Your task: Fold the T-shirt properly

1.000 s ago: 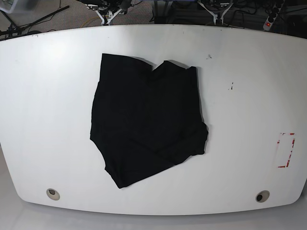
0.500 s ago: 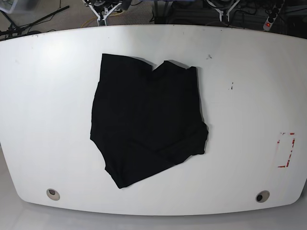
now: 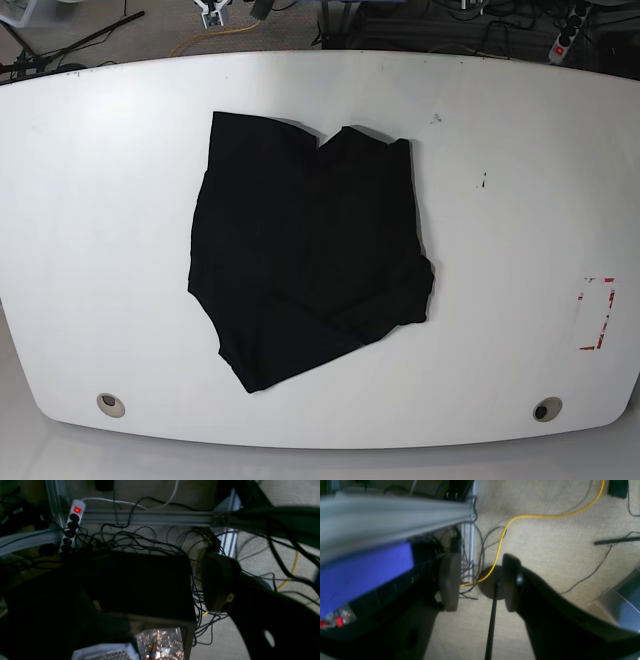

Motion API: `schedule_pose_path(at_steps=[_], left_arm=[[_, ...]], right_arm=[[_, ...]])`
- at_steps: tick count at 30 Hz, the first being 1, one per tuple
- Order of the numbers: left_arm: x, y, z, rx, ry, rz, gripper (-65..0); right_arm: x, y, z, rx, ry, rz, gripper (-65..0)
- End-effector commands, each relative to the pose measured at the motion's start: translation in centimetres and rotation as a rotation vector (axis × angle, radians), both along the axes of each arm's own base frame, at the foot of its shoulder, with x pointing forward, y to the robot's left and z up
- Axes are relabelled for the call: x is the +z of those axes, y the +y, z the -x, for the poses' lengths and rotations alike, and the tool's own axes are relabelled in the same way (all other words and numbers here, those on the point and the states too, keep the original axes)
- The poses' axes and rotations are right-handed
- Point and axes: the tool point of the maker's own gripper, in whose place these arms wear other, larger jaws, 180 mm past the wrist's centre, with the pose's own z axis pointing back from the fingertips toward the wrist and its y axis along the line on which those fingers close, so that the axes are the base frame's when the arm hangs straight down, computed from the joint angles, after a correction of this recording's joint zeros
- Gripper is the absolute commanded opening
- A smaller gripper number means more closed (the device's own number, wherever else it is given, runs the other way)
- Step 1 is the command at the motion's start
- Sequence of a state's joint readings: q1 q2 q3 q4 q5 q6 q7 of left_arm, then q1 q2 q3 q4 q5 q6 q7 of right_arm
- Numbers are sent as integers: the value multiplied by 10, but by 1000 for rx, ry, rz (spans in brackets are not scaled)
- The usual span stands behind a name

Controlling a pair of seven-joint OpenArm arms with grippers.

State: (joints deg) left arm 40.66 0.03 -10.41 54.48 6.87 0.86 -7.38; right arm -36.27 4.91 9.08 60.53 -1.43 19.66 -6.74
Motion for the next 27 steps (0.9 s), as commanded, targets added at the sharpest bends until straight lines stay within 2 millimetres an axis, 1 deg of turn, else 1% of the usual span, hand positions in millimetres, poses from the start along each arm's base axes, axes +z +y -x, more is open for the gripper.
schedule_pose_path(at_steps=[1,2,4,5,7,9,14,15,16,18,19,23,25,27], left_arm=[[22,9,-1,-20,-51,-30,-172],[31,9,-2,-27,-70,-34,-172],[44,1,2,-22,-87,-27,-172],[51,0,1,-22,-100,-29,-172],[70,2,-2,-38,-133,-41,-172],[88,2,-7,-54,-166,-48,-172],[133,0,-19,-91,-243,-63,-172],[144,0,-24,-103,-263,-67,-172],[151,0,-26,-110,-274,-69,-172],[169,-1,-34,-126,-309,-76,-172],[179,-2,-40,-133,-331,-79,-172],[207,-4,-59,-169,-398,-86,-171],[216,-4,-65,-155,-425,-76,-171],[223,-3,-70,-97,-454,-45,-169]], right_arm=[[17,-3,-3,17,-46,7,-396],[25,-3,-1,27,-60,9,-396],[38,-2,-1,38,-87,13,-396],[43,-2,0,42,-96,14,-396],[58,-1,2,56,-117,17,-396],[73,0,2,53,-142,13,-396],[110,2,3,-19,-187,-39,-396],[119,1,4,-23,-188,-49,-396],[125,1,4,-28,-190,-58,-396],[140,5,3,-53,-196,-87,-396],[150,3,1,-69,-204,-93,-396],[181,-5,-14,-113,-256,-96,-396],[193,-7,-19,-127,-278,-99,-396],[205,-11,-23,-161,-300,-108,-396]])
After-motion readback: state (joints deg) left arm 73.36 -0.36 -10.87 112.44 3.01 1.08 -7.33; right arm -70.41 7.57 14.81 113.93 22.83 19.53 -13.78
